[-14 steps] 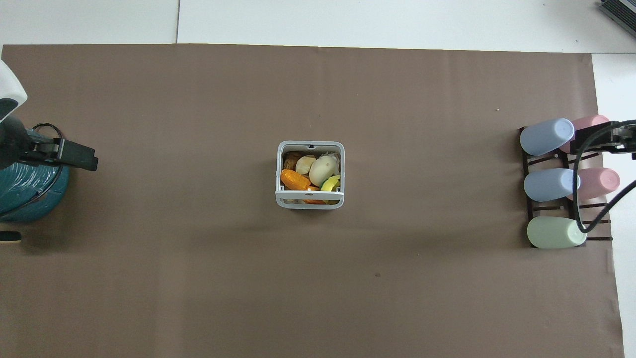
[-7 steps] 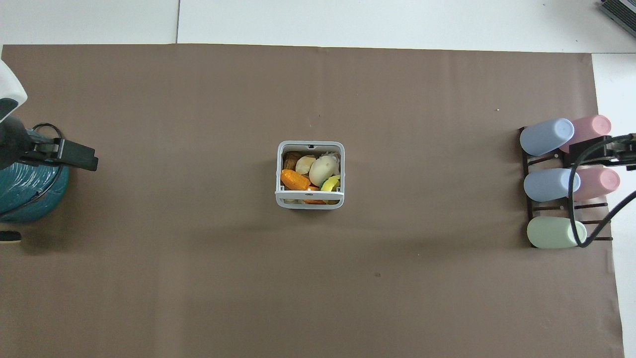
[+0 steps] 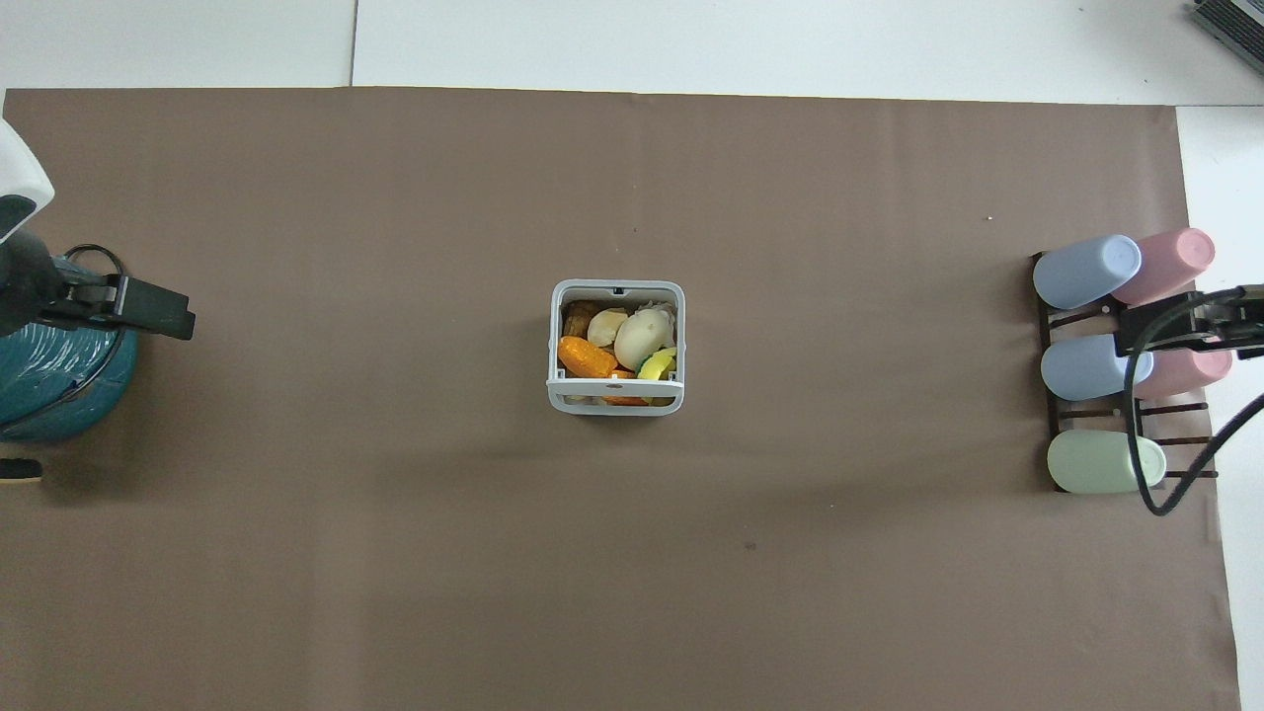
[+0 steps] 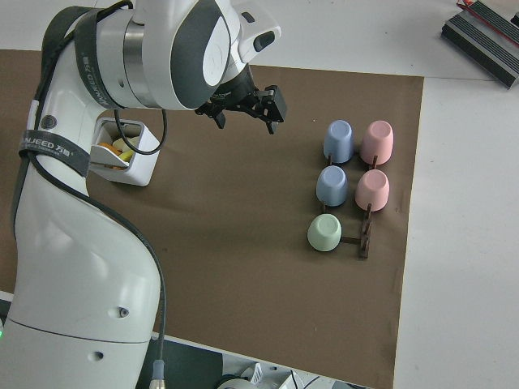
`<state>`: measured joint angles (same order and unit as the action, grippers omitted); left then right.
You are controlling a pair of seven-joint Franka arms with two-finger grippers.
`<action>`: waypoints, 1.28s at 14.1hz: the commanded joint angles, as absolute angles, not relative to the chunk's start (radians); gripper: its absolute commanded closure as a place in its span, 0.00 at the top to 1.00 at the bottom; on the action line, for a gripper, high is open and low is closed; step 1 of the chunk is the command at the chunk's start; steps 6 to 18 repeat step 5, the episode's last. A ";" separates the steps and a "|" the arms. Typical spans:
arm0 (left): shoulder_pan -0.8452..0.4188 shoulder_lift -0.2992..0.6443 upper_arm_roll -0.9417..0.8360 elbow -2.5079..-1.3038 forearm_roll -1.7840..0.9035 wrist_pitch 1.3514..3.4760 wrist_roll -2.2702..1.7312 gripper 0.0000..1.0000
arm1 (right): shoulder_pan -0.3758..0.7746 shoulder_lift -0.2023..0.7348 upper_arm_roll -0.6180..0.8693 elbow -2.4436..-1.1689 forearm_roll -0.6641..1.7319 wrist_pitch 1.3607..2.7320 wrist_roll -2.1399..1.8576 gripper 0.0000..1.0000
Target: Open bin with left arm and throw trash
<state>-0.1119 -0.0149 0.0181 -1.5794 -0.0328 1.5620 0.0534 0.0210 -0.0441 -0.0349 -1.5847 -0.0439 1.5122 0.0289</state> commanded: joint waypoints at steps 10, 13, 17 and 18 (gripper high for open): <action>-0.098 -0.041 0.011 -1.609 -0.021 1.571 0.061 1.00 | 0.018 -0.066 -0.034 -1.603 -0.025 1.503 0.011 1.00; -0.098 -0.041 0.011 -1.609 -0.021 1.571 0.061 1.00 | 0.018 -0.066 -0.034 -1.603 -0.025 1.503 0.011 1.00; -0.098 -0.041 0.011 -1.609 -0.021 1.571 0.061 1.00 | 0.018 -0.066 -0.034 -1.603 -0.025 1.503 0.011 1.00; -0.098 -0.041 0.011 -1.609 -0.021 1.571 0.061 1.00 | 0.018 -0.066 -0.034 -1.603 -0.025 1.503 0.011 1.00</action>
